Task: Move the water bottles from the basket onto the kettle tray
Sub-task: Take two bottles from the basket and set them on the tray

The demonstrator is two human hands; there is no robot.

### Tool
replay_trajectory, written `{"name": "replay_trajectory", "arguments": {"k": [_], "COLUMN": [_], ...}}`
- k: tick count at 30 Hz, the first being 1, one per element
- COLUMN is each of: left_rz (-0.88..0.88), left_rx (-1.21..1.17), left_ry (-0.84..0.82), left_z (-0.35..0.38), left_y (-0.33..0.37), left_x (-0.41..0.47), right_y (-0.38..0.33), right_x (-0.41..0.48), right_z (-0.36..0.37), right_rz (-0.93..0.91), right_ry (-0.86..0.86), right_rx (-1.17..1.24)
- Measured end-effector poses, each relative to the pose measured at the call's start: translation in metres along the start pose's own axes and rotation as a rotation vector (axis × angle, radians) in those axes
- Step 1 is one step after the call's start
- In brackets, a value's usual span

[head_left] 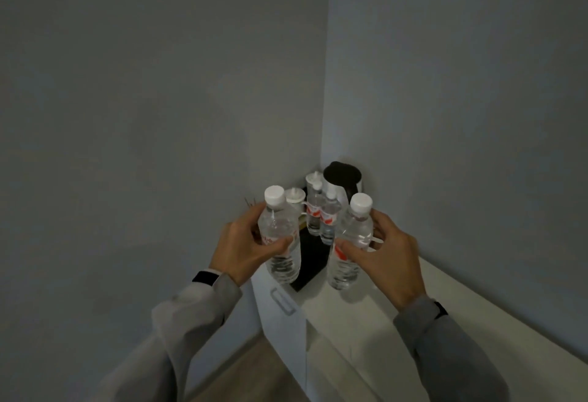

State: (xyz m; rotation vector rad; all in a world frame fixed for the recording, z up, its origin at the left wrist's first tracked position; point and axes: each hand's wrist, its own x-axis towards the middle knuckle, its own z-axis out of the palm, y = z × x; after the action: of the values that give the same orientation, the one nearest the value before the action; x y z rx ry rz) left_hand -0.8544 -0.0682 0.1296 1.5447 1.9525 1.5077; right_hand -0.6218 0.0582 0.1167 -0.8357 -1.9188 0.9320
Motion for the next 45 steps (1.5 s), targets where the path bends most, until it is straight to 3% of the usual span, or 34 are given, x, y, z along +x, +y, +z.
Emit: {"name": "replay_trajectory", "arguments": {"k": [14, 20, 31, 45], "left_rz": [0.149, 0.188, 0.03, 0.013], "left_rx": [-0.111, -0.14, -0.174, -0.095], "left_ry": [-0.306, -0.428, -0.613, -0.83], "left_z": [-0.044, -0.029, 0.039, 0.104], "left_y": [-0.13, -0.162, -0.226, -0.288], "left_x": [0.153, 0.199, 0.248, 0.273], "right_y": [-0.023, -0.011, 0.059, 0.122], "right_x": [0.064, 0.085, 0.118, 0.14], "right_z": [0.123, 0.15, 0.182, 0.225], "right_rz": [0.111, 0.342, 0.479, 0.762], "right_ry": [0.34, 0.433, 0.457, 0.482], "right_rx": [-0.302, -0.29, -0.264, -0.278]}}
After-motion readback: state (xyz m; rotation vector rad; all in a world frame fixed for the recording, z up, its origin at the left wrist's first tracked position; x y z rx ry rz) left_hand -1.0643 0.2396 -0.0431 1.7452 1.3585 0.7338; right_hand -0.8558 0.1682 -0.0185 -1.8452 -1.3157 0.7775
